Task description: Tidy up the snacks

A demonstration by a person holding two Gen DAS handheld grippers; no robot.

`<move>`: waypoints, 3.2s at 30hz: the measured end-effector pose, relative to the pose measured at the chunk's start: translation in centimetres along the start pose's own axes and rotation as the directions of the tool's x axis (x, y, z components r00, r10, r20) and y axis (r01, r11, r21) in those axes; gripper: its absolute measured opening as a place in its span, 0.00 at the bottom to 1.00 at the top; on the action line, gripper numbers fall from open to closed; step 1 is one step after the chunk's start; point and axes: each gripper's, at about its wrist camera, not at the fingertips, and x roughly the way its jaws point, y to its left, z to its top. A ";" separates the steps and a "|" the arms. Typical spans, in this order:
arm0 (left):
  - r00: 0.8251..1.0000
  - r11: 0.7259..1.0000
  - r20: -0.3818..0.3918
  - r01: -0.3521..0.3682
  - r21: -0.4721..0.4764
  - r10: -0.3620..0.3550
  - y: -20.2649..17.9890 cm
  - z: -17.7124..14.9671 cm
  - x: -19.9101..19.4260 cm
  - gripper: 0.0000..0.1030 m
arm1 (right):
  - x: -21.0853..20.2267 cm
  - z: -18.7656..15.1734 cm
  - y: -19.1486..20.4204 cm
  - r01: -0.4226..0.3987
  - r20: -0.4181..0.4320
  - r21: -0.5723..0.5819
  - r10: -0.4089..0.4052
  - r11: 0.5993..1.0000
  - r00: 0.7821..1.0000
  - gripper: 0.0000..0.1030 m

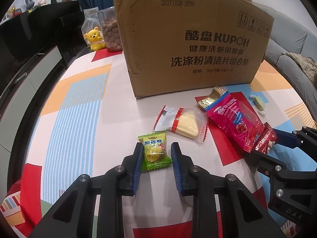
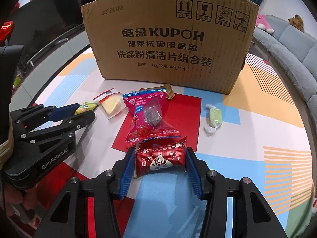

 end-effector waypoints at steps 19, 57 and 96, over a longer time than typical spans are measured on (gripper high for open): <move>0.998 0.999 0.057 -0.029 0.013 0.029 -0.3 0.0 -2.9 0.27 | -2.8 0.6 0.1 0.025 0.064 -0.009 -0.024 1.000 0.998 0.49; 0.982 0.995 0.160 -0.090 -0.048 0.097 -0.1 2.7 -10.2 0.27 | -10.4 4.2 0.3 0.052 0.233 0.010 -0.053 0.999 0.971 0.49; 0.974 0.990 0.206 -0.073 -0.118 0.096 0.8 6.8 -13.0 0.38 | -14.5 8.5 -0.3 0.071 0.344 0.019 -0.073 0.997 0.936 0.49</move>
